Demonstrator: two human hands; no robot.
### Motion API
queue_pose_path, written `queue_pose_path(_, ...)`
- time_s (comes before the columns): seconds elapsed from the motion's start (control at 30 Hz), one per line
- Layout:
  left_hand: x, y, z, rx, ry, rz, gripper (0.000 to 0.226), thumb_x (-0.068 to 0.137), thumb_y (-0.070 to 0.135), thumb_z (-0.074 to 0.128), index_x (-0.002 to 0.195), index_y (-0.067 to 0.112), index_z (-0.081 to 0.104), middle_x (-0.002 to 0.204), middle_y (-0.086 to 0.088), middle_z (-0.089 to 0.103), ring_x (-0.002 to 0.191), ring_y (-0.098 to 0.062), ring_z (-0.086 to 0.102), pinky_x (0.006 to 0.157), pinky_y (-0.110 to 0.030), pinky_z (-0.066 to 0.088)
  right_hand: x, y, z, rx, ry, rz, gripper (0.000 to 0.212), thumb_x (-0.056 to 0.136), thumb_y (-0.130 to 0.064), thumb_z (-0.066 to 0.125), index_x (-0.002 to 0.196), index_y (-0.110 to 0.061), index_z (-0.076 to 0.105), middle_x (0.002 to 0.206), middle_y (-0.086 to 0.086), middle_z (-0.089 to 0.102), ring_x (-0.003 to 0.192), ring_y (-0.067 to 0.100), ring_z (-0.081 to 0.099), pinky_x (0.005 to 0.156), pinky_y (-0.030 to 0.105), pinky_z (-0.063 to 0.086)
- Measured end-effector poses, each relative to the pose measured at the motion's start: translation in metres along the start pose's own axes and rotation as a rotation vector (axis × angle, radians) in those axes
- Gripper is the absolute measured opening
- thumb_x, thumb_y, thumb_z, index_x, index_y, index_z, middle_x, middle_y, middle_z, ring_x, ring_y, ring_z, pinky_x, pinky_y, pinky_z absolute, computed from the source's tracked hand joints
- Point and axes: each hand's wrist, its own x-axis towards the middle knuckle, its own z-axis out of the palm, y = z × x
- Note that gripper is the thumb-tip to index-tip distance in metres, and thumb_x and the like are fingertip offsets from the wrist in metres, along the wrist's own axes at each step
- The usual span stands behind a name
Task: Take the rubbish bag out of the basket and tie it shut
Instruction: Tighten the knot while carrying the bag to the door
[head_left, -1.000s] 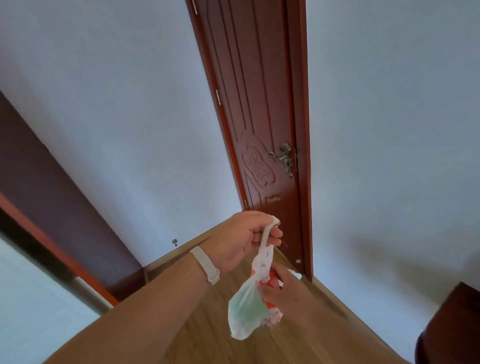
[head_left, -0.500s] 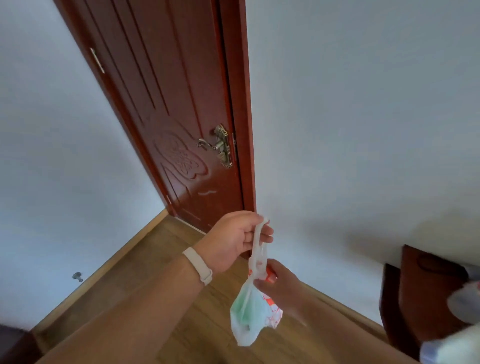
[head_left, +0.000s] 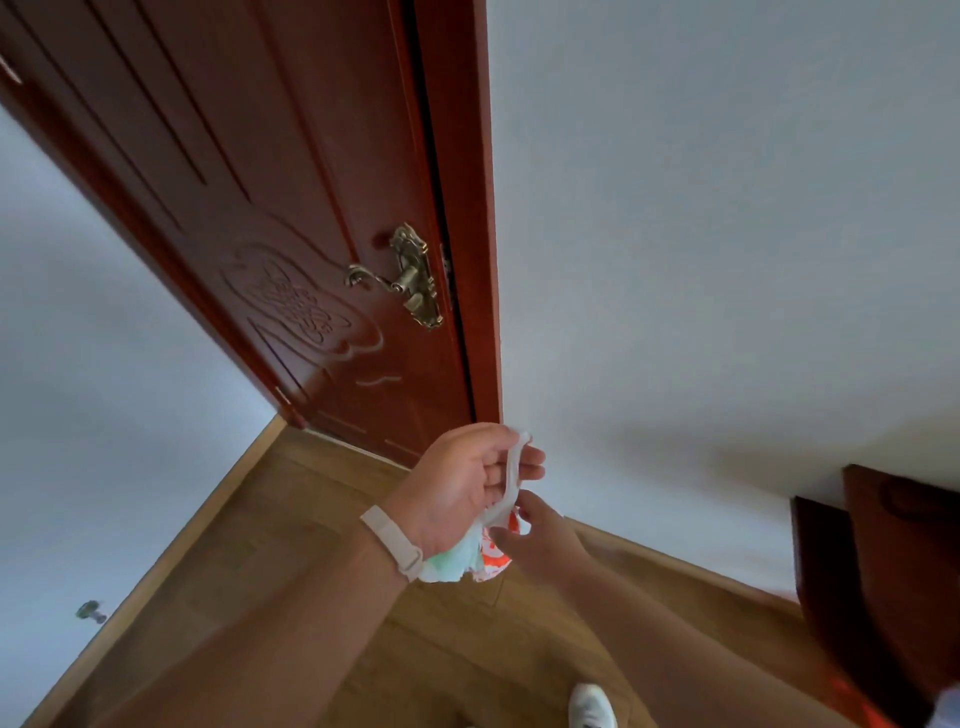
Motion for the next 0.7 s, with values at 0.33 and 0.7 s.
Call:
queue_pose_path(0.33,0.133,-0.094,-0.062,-0.018,0.101,-0.11,0.018,0.09,0.016,0.054,0.097,0.004,0.066,0.094,-0.016,0.072,0.093,-0.029,0.068,0.092,-0.045,0.051,0.122,0.083,0.016,0.011,-0.109,0.106,0.034,0.095,-0.022,0.058,0.129,-0.022,0.055,0.112,-0.003,0.06,0.076,0.003,0.053,0.068,0.013,0.048)
queue_pose_path(0.7,0.289,-0.256,-0.115,0.248,0.148,-0.322,0.012,0.091,0.012,0.061,0.099,0.009,0.07,0.117,-0.013,0.069,0.114,-0.025,0.065,0.104,-0.043,0.048,0.229,0.214,0.025,-0.175,-0.063,0.164,0.045,0.094,-0.032,0.055,0.139,-0.032,0.046,0.144,-0.008,0.049,0.121,0.013,0.054,0.093,0.022,0.047)
